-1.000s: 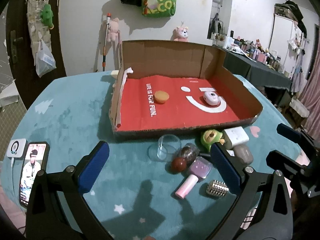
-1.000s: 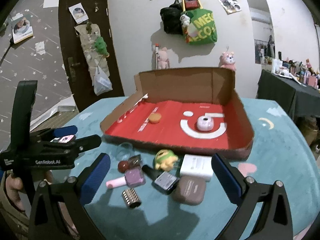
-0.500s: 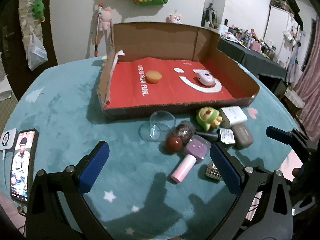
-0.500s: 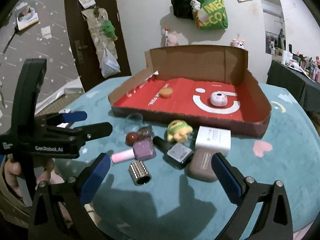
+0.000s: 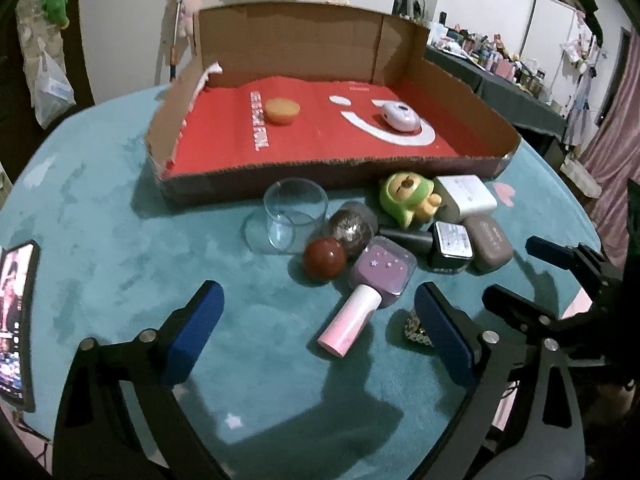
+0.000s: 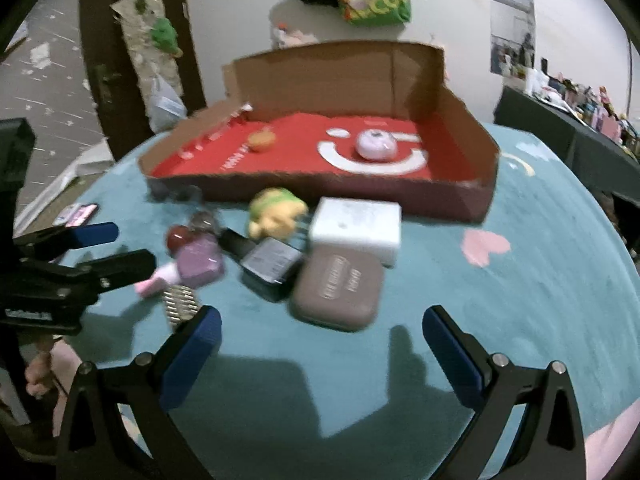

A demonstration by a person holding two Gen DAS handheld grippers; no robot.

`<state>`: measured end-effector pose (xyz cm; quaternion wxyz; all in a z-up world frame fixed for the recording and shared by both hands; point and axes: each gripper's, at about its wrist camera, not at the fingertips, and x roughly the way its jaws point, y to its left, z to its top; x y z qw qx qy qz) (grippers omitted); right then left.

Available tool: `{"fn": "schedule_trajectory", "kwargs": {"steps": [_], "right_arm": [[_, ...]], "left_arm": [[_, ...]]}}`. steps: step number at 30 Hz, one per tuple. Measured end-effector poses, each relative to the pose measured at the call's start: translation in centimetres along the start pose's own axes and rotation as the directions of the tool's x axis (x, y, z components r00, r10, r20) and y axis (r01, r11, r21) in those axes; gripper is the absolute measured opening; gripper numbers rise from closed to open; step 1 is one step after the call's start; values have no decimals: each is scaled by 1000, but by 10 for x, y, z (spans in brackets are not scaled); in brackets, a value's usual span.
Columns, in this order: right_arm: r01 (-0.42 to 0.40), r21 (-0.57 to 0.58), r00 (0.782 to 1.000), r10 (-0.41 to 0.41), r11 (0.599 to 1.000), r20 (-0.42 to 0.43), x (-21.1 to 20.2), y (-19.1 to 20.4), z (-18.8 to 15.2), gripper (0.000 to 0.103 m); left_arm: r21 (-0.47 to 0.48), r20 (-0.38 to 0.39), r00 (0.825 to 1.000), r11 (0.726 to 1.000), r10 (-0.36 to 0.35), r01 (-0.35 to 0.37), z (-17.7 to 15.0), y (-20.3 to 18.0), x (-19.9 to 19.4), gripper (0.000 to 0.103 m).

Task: Organize rigid objects
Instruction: 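Withdraw both tools from the box back toward the remaining items, then grasp the studded metal roller with the left tool while the right tool grasps the brown eye shadow case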

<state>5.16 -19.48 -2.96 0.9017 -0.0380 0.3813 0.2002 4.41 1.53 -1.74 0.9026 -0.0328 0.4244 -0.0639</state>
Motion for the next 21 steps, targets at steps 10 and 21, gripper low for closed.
{"fn": "schedule_trajectory", "kwargs": {"steps": [10,21], "right_arm": [[37,-10,999,-37,999,-21,17,-3,-2,91],[64,-29,998,-64,998,-13,21,-4,1,85]], "left_arm": [[8,-11,997,997,-78,79,-1,-9,11,77],[22,-5,992,992,-122,122,-1,-8,9,58]]}}
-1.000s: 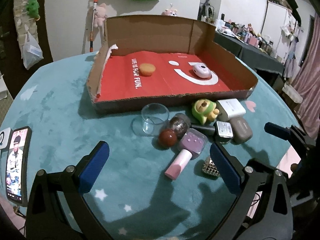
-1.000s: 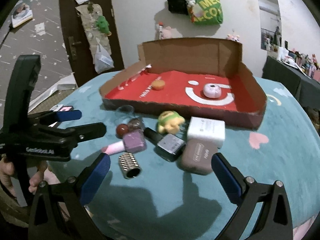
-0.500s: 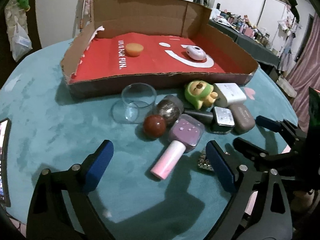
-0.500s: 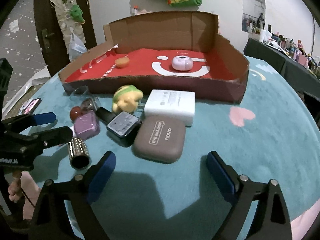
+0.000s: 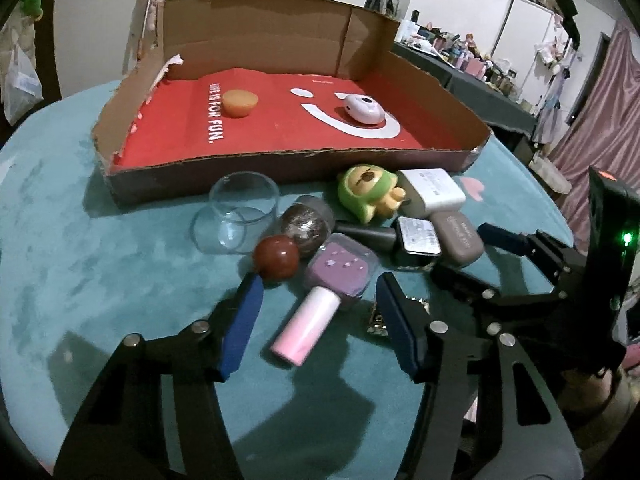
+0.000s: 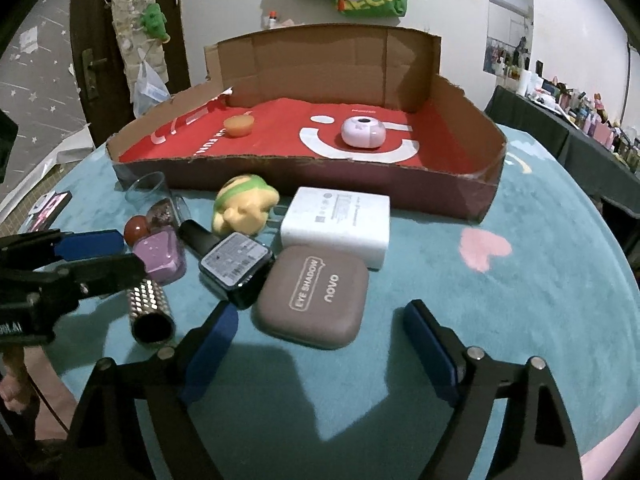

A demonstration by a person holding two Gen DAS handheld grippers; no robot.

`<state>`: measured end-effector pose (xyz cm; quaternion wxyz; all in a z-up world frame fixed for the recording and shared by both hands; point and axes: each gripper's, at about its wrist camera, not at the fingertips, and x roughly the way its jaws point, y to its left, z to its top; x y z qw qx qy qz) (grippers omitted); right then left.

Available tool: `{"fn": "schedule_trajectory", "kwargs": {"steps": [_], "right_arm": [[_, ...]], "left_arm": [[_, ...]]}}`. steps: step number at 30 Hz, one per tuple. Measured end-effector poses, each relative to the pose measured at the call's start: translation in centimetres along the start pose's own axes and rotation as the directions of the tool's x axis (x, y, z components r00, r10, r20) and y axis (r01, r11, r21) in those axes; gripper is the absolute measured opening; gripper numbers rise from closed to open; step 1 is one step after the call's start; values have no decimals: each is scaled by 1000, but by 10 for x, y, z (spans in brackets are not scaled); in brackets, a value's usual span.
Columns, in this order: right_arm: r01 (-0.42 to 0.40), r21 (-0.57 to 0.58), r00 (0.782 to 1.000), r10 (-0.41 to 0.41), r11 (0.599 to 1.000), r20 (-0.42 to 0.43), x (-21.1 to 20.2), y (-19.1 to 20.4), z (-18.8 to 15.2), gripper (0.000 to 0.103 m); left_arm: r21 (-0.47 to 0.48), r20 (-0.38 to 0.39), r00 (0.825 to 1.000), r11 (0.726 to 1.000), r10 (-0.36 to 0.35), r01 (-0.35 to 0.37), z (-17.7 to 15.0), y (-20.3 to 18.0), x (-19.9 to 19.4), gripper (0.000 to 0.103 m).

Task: Organize rigid objects
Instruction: 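Grasp the studded metal roller with the left tool while the right tool grasps the brown eye shadow case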

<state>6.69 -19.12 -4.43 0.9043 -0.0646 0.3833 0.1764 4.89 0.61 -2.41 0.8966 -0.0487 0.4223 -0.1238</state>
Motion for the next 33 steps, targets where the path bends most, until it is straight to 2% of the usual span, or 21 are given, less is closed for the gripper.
{"fn": "schedule_trajectory", "kwargs": {"steps": [2,5,11,18,22,30,33], "right_arm": [[6,10,1000,-6,1000,1,-1,-4,0,83],[4,30,1000,-4,1000,2,-2,-9,-1,83],[6,29,1000,-6,1000,5,-3,-12,-2,83],[3,29,1000,-3,1000,5,-2,-11,-2,83],[3,25,1000,-3,1000,6,-3,-9,-2,83],[8,22,1000,-9,1000,16,0,-7,1,80],[0,22,1000,0,1000,23,0,-6,1,73]], "left_arm": [[6,2,1000,1000,16,-16,-2,3,-1,55],[-11,-4,1000,1000,-28,28,-3,6,0,47],[31,14,1000,999,-17,17,-7,-8,-10,47],[97,-1,996,992,-84,84,-18,-36,-15,47],[72,-49,995,993,-89,93,-21,-32,4,47],[75,-35,995,993,-90,92,-19,-32,7,47],[79,-32,996,993,-87,89,-19,-34,6,38]]}}
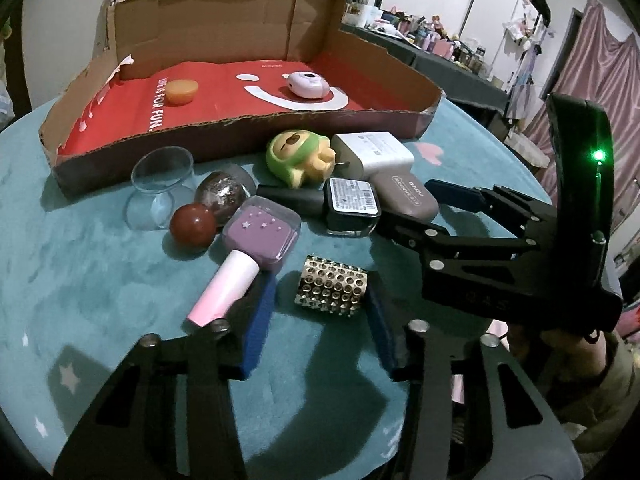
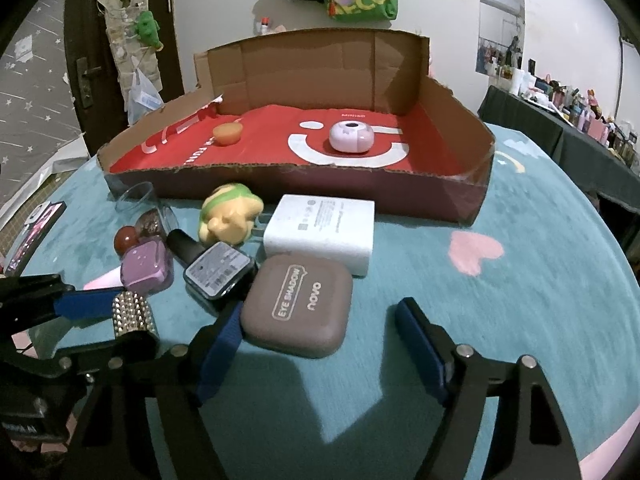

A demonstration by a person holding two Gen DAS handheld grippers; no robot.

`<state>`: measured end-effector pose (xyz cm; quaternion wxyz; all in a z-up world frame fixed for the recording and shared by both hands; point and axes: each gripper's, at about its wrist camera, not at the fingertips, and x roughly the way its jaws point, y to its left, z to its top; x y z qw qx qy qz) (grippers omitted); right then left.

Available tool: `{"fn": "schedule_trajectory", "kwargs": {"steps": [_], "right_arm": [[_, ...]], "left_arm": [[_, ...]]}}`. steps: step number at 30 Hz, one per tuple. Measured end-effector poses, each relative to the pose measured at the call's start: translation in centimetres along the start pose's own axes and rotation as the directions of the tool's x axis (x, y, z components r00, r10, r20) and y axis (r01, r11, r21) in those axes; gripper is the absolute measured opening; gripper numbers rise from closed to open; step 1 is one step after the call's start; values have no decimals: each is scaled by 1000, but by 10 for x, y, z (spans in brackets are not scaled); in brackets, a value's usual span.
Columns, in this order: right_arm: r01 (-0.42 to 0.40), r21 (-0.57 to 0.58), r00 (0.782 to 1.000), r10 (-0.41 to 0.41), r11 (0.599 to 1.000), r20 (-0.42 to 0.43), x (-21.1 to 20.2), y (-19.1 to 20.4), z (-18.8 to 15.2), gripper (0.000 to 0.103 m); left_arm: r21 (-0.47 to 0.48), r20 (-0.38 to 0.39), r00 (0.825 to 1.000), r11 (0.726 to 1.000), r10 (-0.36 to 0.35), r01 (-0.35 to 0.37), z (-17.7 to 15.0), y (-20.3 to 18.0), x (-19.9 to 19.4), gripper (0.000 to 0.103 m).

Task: Organize rigid objects
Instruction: 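Grasp the studded metal roller with the left tool while the right tool grasps the brown eye shadow case, then carry the metal roller and brown eye shadow case into the box with both tools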

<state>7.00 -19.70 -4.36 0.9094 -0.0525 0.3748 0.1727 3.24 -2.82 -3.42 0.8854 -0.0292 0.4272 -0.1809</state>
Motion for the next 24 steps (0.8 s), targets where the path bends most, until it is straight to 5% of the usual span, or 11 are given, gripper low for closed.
{"fn": "schedule_trajectory", "kwargs": {"steps": [3,24], "right_arm": [[-18,-11,1000,18,1000,5,-2,3,0,55],[-183,-8,976,183,983,118,-55,19,35,54]], "left_arm": [[-9,3,1000,1000,-25,25,1,1,-2,29],[-31,156,988,1000,1,4,27,19,-59,29]]}}
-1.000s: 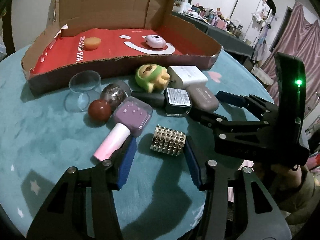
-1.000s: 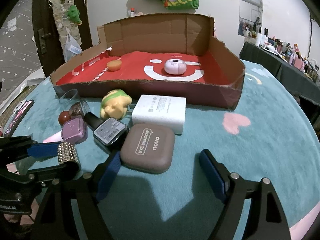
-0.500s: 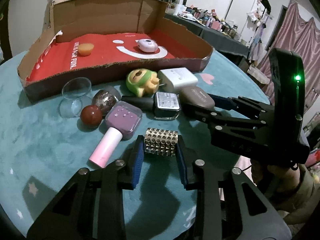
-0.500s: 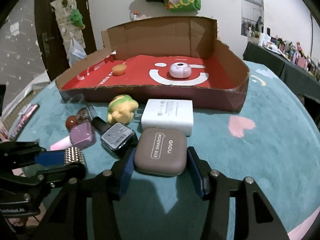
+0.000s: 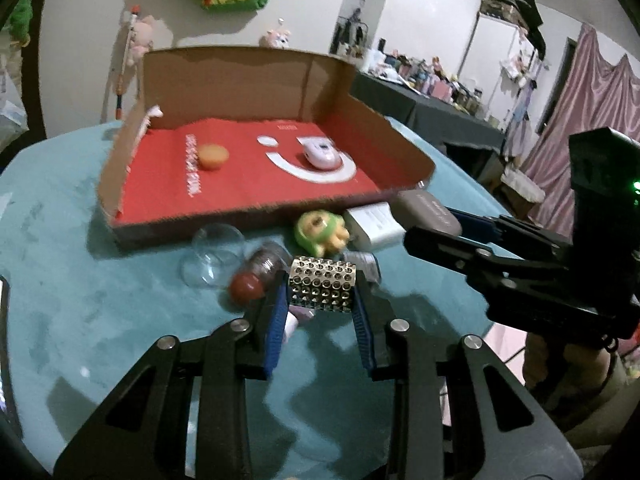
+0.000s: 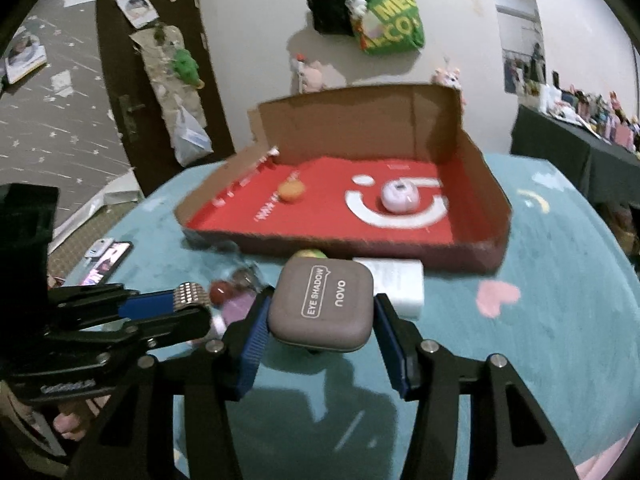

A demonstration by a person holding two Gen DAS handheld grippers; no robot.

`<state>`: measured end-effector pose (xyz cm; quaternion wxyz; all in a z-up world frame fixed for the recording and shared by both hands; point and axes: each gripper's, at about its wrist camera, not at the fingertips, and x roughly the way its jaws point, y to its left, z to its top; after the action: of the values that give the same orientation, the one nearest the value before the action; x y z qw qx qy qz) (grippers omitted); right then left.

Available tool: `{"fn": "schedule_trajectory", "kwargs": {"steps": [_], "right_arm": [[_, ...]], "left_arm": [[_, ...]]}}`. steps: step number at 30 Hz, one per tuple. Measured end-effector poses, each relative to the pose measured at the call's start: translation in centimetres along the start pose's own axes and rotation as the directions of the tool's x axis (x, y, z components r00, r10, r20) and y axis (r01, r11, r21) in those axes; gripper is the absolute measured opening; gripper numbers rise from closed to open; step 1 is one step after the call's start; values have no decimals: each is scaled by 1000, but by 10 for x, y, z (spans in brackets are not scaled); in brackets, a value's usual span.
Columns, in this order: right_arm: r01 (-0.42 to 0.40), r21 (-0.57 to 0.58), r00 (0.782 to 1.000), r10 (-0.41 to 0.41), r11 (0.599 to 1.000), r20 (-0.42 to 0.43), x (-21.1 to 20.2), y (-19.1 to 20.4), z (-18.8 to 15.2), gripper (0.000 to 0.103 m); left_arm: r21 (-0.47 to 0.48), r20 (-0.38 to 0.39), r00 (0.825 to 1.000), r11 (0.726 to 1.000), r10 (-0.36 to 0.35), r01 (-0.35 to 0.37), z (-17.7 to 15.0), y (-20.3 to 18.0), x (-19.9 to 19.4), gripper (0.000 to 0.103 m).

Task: Organize rigid objects
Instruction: 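Carry the metal roller and brown eye shadow case into the box with both tools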

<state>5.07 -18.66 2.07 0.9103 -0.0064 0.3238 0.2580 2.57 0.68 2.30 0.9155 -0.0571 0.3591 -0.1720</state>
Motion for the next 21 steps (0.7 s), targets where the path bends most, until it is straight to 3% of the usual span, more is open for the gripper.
{"fn": "schedule_trajectory", "kwargs": {"steps": [8,21], "right_arm": [[-5,-34,999,6,999,44,-7,10,36,54],[-3,-15,1000,4,1000,19,8,0,49,54]], "left_arm": [[-7,40,999,1000,26,-26,29,11,-7,29],[-25,27,999,999,25,-24,46,22,13,29]]}}
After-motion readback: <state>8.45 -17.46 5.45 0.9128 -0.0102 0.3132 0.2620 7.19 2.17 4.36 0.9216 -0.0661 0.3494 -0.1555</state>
